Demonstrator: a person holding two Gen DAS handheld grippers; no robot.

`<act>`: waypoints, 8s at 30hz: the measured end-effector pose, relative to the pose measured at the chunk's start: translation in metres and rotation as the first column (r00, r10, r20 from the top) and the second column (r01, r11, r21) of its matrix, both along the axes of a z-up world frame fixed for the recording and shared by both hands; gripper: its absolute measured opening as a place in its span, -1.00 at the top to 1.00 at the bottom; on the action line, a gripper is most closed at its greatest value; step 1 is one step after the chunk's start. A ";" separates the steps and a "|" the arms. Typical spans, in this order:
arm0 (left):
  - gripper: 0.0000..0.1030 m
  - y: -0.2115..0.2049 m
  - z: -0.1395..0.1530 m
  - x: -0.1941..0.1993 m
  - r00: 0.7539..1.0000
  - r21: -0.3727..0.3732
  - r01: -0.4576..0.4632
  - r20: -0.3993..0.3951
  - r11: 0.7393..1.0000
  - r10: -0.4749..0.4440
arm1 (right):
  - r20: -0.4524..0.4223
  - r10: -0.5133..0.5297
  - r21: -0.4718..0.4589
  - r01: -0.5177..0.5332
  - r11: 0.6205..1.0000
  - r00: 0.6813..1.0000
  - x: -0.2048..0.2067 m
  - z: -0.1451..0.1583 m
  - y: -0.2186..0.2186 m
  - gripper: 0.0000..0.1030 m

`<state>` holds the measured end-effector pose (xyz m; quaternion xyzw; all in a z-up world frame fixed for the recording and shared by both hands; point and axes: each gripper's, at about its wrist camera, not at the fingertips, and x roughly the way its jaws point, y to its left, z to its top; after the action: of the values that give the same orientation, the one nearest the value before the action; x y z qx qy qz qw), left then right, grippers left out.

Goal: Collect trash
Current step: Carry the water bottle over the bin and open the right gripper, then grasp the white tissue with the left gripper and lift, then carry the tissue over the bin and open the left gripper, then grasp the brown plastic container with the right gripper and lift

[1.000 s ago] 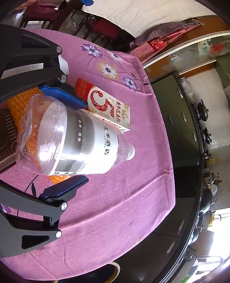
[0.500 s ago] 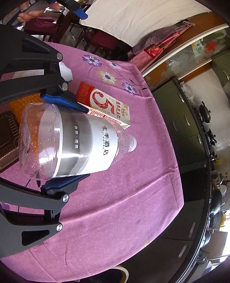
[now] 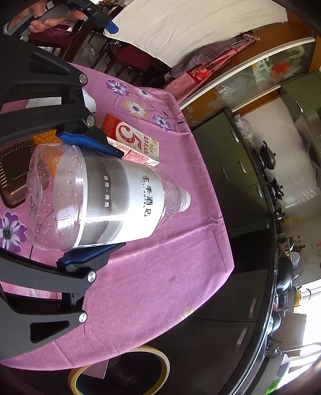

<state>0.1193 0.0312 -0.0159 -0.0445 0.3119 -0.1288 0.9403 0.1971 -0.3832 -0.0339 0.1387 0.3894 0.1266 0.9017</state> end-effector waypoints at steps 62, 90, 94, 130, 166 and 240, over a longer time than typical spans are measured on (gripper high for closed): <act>-0.86 -0.056 -0.089 0.006 0.953 0.145 -0.108 -0.266 0.983 0.144 | 0.096 -0.313 -0.074 0.320 0.945 0.945 -0.079 -0.013 -0.208 -0.69; 0.45 -0.040 -0.105 -0.025 0.910 0.127 -0.113 -0.386 0.985 0.154 | 0.051 -0.275 -0.026 0.276 0.961 0.960 -0.071 -0.031 -0.214 -0.69; 0.79 -0.037 -0.100 -0.031 0.915 0.114 -0.114 -0.375 0.987 0.149 | 0.049 -0.272 -0.023 0.274 0.962 0.961 -0.071 -0.032 -0.215 -0.69; 0.98 -0.041 -0.050 -0.076 0.972 0.127 -0.041 -0.227 0.991 0.069 | 0.046 -0.235 -0.006 0.235 0.972 0.971 -0.071 -0.033 -0.210 -0.69; 0.98 -0.446 -0.010 0.046 0.673 0.134 0.739 -0.190 0.661 -0.714 | 0.057 -0.487 0.019 0.487 0.873 0.871 -0.135 -0.037 -0.327 -0.69; -0.87 -0.051 -0.019 -0.055 0.998 -0.075 -0.013 -0.061 0.997 0.008 | -0.032 0.449 -0.238 -0.443 0.864 0.893 -0.073 -0.067 0.049 -0.22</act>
<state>0.0647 -0.0198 -0.0351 -0.0856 0.3349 -0.1342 0.9287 0.1244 -0.3342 -0.1008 -0.0664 0.4121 0.2855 0.8627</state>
